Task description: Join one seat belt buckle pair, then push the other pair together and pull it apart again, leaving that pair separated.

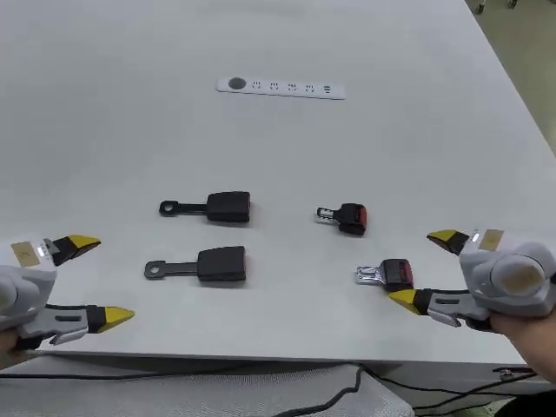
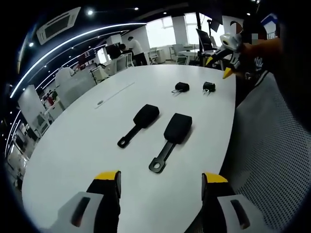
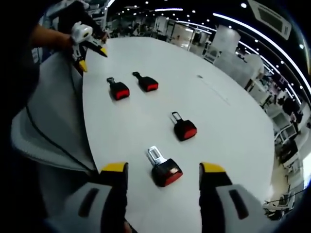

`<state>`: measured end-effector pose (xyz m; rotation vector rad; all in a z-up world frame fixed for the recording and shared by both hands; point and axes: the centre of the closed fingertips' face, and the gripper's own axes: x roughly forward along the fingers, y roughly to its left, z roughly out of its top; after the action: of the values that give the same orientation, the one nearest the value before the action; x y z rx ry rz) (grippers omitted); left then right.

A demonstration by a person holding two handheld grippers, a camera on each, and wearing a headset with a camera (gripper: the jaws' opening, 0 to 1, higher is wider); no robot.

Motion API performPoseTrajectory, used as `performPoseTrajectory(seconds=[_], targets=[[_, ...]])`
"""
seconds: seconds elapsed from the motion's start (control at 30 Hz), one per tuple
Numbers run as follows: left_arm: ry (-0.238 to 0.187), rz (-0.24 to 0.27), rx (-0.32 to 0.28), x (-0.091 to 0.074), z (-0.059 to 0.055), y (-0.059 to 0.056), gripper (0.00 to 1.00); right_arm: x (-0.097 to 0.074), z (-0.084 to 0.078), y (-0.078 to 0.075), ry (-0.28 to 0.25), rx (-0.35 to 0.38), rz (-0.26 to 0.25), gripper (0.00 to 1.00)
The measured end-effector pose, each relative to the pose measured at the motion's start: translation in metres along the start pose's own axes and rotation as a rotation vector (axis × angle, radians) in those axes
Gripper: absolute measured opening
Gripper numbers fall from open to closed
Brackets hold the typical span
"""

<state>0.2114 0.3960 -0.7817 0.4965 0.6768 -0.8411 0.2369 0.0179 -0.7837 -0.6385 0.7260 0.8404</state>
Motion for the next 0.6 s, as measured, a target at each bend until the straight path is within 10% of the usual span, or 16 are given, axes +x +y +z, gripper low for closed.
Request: performPoseTrajectory(seconds=[0.2,0.6], targets=[[0.05,-0.003,0.068,0.02,0.008,0.009,0.71,0.007,-0.006,-0.006,0.019,-0.05,0.018,0.56],[0.087,-0.13,0.184,0.064,0.031,-0.01,0.57,0.025,-0.019,-0.011,0.082,-0.151,0.09,0.42]])
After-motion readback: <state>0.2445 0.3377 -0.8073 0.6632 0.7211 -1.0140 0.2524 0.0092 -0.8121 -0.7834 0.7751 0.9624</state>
